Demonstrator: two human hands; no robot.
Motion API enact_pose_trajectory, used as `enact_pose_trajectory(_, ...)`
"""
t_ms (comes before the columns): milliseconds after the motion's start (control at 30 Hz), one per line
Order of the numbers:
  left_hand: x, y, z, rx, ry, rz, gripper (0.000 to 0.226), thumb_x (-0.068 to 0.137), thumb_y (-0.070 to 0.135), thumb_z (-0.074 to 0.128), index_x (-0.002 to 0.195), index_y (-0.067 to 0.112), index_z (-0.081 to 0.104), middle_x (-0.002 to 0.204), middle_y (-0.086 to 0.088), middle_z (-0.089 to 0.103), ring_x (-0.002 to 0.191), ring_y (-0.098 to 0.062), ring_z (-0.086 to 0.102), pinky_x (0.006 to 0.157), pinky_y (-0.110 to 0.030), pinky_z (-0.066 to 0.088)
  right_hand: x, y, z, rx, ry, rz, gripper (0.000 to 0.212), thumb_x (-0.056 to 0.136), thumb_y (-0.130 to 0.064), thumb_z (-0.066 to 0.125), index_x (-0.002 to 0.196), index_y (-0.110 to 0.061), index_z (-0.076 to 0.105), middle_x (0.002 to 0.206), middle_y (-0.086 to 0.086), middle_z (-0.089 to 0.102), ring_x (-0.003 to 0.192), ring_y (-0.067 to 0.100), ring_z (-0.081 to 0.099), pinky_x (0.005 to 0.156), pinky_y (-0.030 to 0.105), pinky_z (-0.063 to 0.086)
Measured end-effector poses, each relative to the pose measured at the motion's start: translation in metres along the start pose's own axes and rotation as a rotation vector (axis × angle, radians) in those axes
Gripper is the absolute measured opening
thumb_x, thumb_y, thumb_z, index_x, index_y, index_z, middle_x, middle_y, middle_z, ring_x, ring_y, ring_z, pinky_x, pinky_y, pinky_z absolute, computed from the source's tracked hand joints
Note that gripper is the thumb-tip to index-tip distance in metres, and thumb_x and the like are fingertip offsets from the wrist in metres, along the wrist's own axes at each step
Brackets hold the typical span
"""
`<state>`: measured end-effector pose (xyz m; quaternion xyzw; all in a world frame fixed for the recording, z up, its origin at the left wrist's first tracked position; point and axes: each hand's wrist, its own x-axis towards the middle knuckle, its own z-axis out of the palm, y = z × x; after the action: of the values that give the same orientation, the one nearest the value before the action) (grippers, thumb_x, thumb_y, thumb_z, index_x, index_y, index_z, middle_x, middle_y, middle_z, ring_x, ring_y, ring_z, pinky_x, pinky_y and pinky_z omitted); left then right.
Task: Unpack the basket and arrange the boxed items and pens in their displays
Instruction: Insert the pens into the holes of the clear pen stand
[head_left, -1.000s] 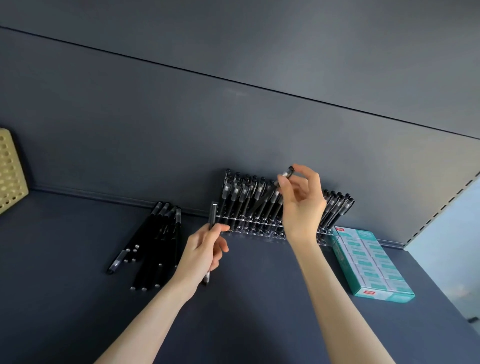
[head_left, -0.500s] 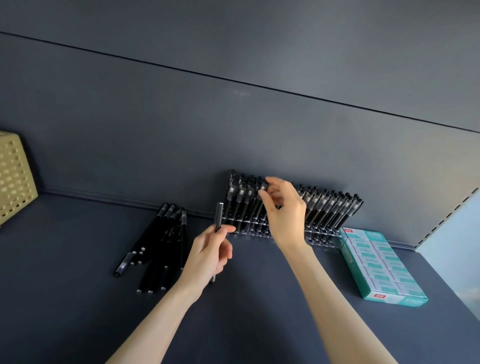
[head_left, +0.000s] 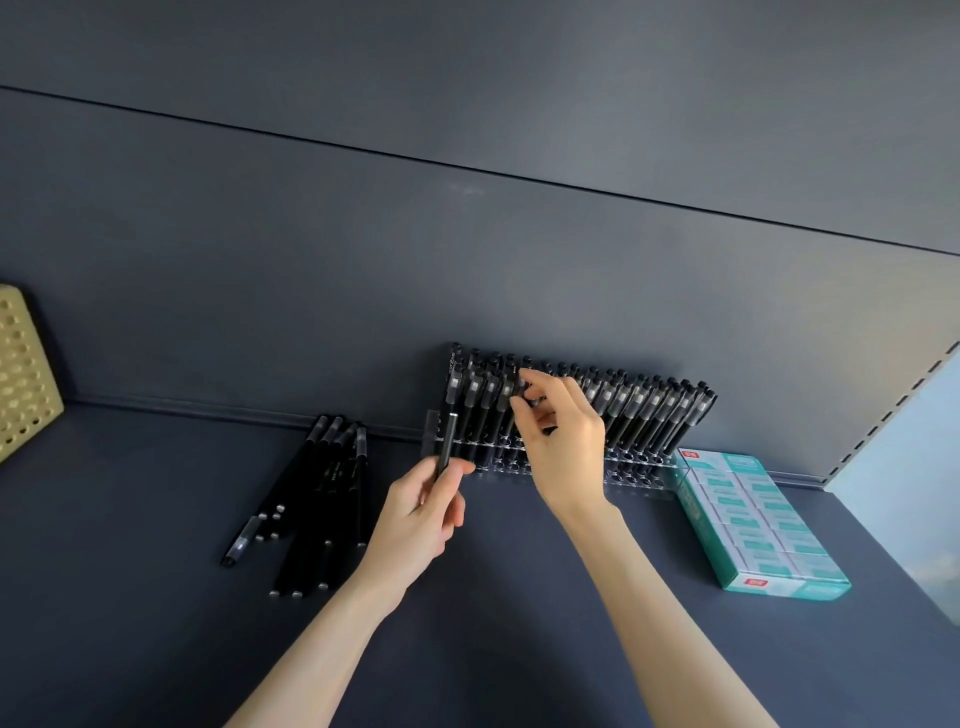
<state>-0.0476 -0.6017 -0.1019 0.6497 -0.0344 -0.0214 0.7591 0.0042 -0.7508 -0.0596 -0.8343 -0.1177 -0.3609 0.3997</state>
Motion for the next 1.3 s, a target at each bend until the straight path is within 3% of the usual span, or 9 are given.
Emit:
enact_pose_trajectory(100,-0.001,-0.001,0.001,0.018,-0.069,0.012,0.018,0.096,0.031,0.053,0.093,0.024,0.069,0.058,0.001,0.046,0.044,-0.007,0.029,0.040,-0.017,0.024,-0.006,-0.009,-0.010,0.249,-0.042,0.151,0.016,0.084,-0.016,0.069,0.099,-0.021,0.067,0.076,-0.013,0.062,0.068,0.004,0.056,0.065,0.014,0.045)
enact_pose_trajectory(267,-0.004,-0.003,0.006,0.042,-0.209,0.020,0.025,0.091,0.036,0.058,0.097,0.013,0.067,0.060,0.001,0.048,0.042,-0.008,0.029,0.039,-0.017,0.024,-0.014,-0.019,-0.018,0.448,-0.352,0.304,0.014,0.079,-0.017,0.075,0.086,-0.028,0.069,0.078,-0.009,0.071,0.076,0.007,0.066,0.068,0.016,0.050)
enact_pose_trajectory(333,-0.003,-0.004,0.005,0.043,-0.212,0.023,0.035,0.088,0.037,0.062,0.098,0.004,0.063,0.062,0.000,0.052,0.045,-0.010,0.033,0.041,-0.018,0.027,-0.014,-0.018,-0.021,0.484,-0.305,0.317,0.015,0.079,-0.012,0.074,0.083,-0.025,0.069,0.077,-0.009,0.071,0.074,0.007,0.066,0.067,0.015,0.050)
enact_pose_trajectory(433,0.000,-0.002,-0.003,0.055,-0.093,0.063,0.009,0.088,0.017,0.066,0.094,0.012,0.070,0.068,-0.004,0.064,0.050,-0.013,0.047,0.045,-0.021,0.039,-0.014,-0.011,-0.028,0.573,-0.158,0.380,0.014,0.078,-0.007,0.073,0.082,-0.020,0.069,0.073,-0.007,0.071,0.071,0.006,0.066,0.065,0.015,0.050)
enact_pose_trajectory(533,0.004,0.000,-0.014,-0.078,0.070,0.103,0.012,0.082,0.004,0.070,0.088,0.014,0.072,0.072,-0.005,0.069,0.059,-0.014,0.061,0.056,-0.020,0.050,-0.015,-0.001,-0.038,0.636,-0.059,0.455,0.015,0.078,-0.002,0.072,0.080,-0.016,0.067,0.070,-0.007,0.070,0.068,0.006,0.065,0.065,0.014,0.049)
enact_pose_trajectory(700,0.005,0.005,-0.022,-0.071,0.210,0.208,0.011,0.079,0.010,0.076,0.082,0.020,0.072,0.071,-0.001,0.069,0.065,-0.013,0.066,0.062,-0.019,0.053,-0.034,0.005,-0.044,0.472,-0.371,0.427,0.019,0.079,-0.004,0.072,0.080,-0.023,0.070,0.070,-0.014,0.069,0.068,-0.002,0.061,0.067,0.011,0.046)
enact_pose_trajectory(933,0.001,0.006,-0.014,0.128,0.071,0.269,0.022,0.080,0.009,0.073,0.092,0.026,0.067,0.069,0.002,0.066,0.065,-0.008,0.063,0.065,-0.019,0.052,-0.048,-0.005,-0.032,0.274,-0.617,0.289,0.020,0.080,-0.016,0.073,0.082,-0.035,0.069,0.075,-0.018,0.069,0.066,-0.005,0.056,0.066,0.008,0.041)
enact_pose_trajectory(1200,0.026,0.009,-0.025,0.376,0.299,0.225,0.034,0.084,0.019,0.071,0.115,0.019,0.058,0.105,0.000,0.063,0.090,-0.009,0.061,0.071,-0.009,0.046,-0.030,0.004,-0.037,0.173,-0.442,0.317,0.028,0.080,-0.012,0.072,0.083,-0.034,0.055,0.080,-0.009,0.061,0.068,0.003,0.057,0.065,0.011,0.047)
enact_pose_trajectory(1300,0.045,0.008,-0.027,0.566,0.222,0.186,0.057,0.080,0.021,0.076,0.130,0.011,0.051,0.127,-0.007,0.053,0.109,-0.016,0.055,0.087,-0.023,0.047,-0.015,0.002,-0.039,0.227,-0.326,0.315,0.047,0.079,-0.007,0.072,0.111,-0.031,0.047,0.082,-0.007,0.053,0.063,0.003,0.054,0.068,0.033,0.057)
